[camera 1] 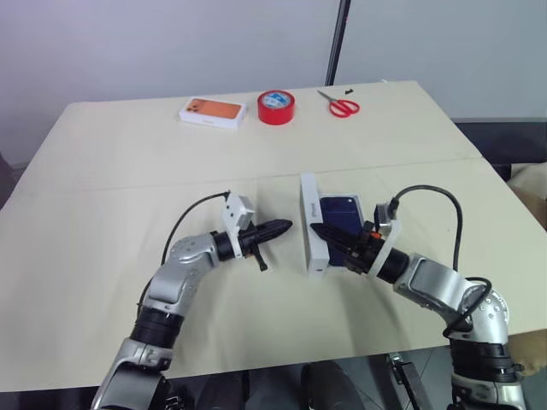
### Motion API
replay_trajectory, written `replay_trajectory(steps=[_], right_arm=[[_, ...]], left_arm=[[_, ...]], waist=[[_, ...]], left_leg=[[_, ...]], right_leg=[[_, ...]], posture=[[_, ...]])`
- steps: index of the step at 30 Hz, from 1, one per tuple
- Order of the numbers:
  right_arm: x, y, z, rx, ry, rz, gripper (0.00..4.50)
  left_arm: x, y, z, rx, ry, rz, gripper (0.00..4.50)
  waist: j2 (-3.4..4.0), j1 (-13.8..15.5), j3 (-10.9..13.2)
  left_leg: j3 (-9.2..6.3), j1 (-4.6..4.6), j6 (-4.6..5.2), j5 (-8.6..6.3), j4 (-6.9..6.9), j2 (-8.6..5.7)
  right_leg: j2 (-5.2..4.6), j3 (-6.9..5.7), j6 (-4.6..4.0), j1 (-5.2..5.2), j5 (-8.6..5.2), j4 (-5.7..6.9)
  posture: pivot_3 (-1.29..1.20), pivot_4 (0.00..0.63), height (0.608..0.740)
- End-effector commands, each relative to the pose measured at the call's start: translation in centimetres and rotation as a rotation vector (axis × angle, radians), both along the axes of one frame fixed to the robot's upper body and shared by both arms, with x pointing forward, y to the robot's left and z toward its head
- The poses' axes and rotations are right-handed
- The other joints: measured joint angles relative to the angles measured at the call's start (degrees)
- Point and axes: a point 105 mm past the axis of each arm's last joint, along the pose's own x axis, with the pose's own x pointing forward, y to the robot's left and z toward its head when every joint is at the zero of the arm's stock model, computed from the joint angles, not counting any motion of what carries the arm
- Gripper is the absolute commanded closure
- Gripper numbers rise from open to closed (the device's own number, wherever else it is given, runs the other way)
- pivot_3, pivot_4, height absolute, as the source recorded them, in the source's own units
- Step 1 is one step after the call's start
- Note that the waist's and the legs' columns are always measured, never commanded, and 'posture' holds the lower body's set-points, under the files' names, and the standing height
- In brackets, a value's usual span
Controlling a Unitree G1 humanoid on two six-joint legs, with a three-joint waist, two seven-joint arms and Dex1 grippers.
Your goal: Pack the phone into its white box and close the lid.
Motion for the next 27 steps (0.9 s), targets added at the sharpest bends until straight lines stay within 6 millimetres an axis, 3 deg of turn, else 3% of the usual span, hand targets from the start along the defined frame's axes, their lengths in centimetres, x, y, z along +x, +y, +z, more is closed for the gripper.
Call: replay_trajectory(steps=[1, 2, 5, 9, 13, 17, 21, 24, 27], right_arm=[[0.9, -1.2, 0.0, 0.034, 0.024, -0.074, 3.91], [0.9, -1.5, 0.2, 0.032, 0.016, -0.083, 3.67], [1.0, -2.6, 0.7, 0.011, -0.015, -0.120, 2.16], [1.6, -6.7, 2.2, -0.204, -0.144, -0.222, 0.10], [2.0, -12.1, 4.3, -0.470, -0.256, -0.356, 0.04], [1.9, -14.9, 3.7, -0.745, -0.298, -0.387, 0.04], [2.2, -15.1, 3.8, -0.860, -0.365, -0.374, 0.04], [2.7, -13.9, 3.8, -0.981, -0.454, -0.352, 0.04], [3.1, -13.1, 3.2, -1.069, -0.512, -0.335, 0.97]], left_arm=[[0.1, -1.4, 1.3, -0.041, -0.049, -0.024, 4.50], [-0.2, -2.1, 1.0, -0.046, -0.042, -0.046, 4.50], [-0.8, -3.9, 0.0, -0.046, -0.027, -0.089, 4.50], [-0.2, -5.3, 0.1, -0.080, -0.013, -0.098, 4.50], [0.7, -6.9, 0.1, -0.092, -0.009, -0.101, 4.50], [0.7, -8.6, 0.4, -0.105, -0.021, -0.135, 4.50], [0.4, -9.4, 0.4, -0.114, -0.021, -0.153, 4.50], [0.8, -8.6, 0.3, -0.101, -0.024, -0.128, 4.50], [1.4, -6.8, 0.4, -0.069, -0.045, -0.093, 4.50]], waist=[[0.00, 0.10, 0.00], [0.00, 0.18, 0.00], [0.00, 0.80, 0.00], [-0.02, 1.38, 0.01], [-0.04, 1.46, 0.02], [-0.06, 1.34, 0.03], [-0.04, 1.03, 0.02], [-0.04, 1.12, 0.02], [-0.05, 1.24, 0.02]], left_leg=[[0.00, 0.00, 0.00, 0.00, 0.00, 0.00], [0.00, 0.00, 0.00, 0.00, 0.01, 0.00], [0.03, 0.00, 0.00, 0.00, 0.01, 0.00], [0.05, -0.02, 0.01, 0.00, 0.05, -0.04], [0.07, -0.03, 0.07, -0.02, 0.06, -0.13], [0.07, -0.02, 0.14, -0.05, 0.04, -0.11], [0.12, 0.01, 0.16, -0.06, 0.03, -0.08], [0.10, 0.02, 0.18, -0.04, 0.03, -0.07], [0.07, 0.01, 0.13, -0.02, 0.04, -0.08]], right_leg=[[-0.01, 0.00, 0.00, 0.01, 0.00, 0.00], [-0.01, 0.00, 0.00, 0.03, 0.00, -0.01], [-0.03, 0.00, 0.00, 0.01, 0.00, -0.02], [-0.05, 0.00, 0.00, 0.02, 0.00, -0.04], [-0.06, -0.01, 0.00, 0.03, 0.00, -0.08], [-0.01, -0.04, 0.00, 0.08, 0.00, -0.15], [0.02, 0.00, 0.00, 0.06, 0.00, -0.13], [0.02, 0.00, 0.00, 0.05, 0.00, -0.12], [0.01, -0.01, 0.00, 0.05, 0.00, -0.12]], posture=[[0.00, 0.150, 0.740], [0.00, 0.150, 0.740], [0.00, 0.150, 0.740], [0.00, 0.150, 0.740], [0.00, 0.150, 0.740], [0.00, 0.150, 0.740], [0.00, 0.150, 0.740], [0.00, 0.150, 0.740], [0.00, 0.150, 0.740]])
